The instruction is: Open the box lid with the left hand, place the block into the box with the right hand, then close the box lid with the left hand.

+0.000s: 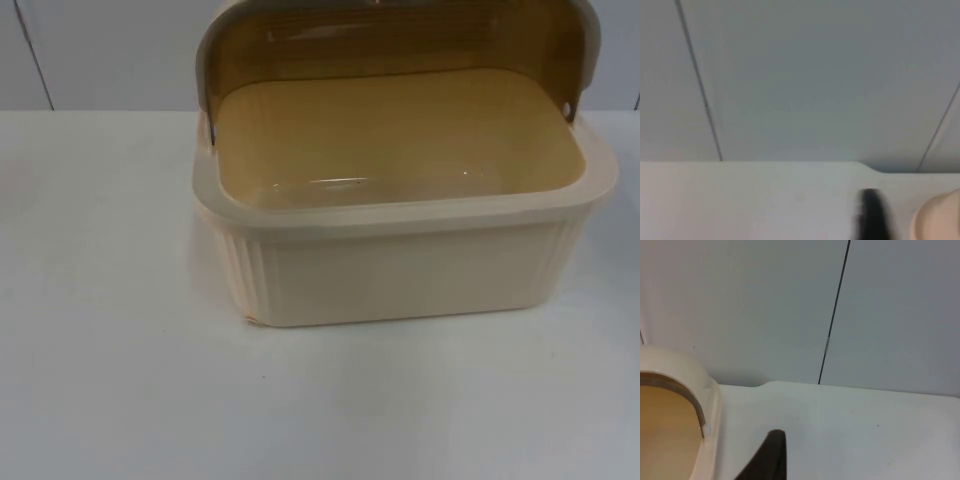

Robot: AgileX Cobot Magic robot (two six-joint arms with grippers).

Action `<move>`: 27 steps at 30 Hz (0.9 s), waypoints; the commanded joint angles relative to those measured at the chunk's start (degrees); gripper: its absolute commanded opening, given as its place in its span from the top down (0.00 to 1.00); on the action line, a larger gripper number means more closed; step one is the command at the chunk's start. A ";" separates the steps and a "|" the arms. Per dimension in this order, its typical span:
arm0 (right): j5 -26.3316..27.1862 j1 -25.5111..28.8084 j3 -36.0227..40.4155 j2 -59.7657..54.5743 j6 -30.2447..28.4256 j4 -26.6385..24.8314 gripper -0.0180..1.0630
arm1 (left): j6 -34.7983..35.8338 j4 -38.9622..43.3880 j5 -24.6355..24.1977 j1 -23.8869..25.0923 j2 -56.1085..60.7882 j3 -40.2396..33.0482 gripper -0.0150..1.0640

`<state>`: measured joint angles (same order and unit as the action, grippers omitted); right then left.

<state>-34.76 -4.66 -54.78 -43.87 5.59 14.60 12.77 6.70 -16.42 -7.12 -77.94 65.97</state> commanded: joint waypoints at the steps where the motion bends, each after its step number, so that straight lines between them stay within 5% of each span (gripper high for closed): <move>1: -0.14 -0.04 -0.51 0.13 -0.03 0.08 0.01 | -1.10 -0.38 -1.80 0.41 0.24 -0.05 0.31; 2: -0.14 -0.04 -0.51 0.13 -0.03 0.08 0.01 | -1.10 0.34 -2.79 0.41 0.24 -0.05 0.08; 3: -0.14 -0.04 -0.51 0.13 -0.03 0.08 0.01 | -1.00 0.61 -3.62 0.41 0.24 -0.05 0.02; 23: -0.82 -0.04 -0.51 0.13 -0.03 0.08 0.01 | -1.00 1.71 -2.85 0.41 2.67 0.05 0.02; 27: -1.08 -0.04 -0.51 0.13 -0.03 0.08 0.01 | -1.00 1.84 3.29 0.41 5.28 0.05 0.02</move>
<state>-35.86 -4.66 -54.78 -43.87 5.45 14.60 11.79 8.16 -16.30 -6.71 -74.18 65.97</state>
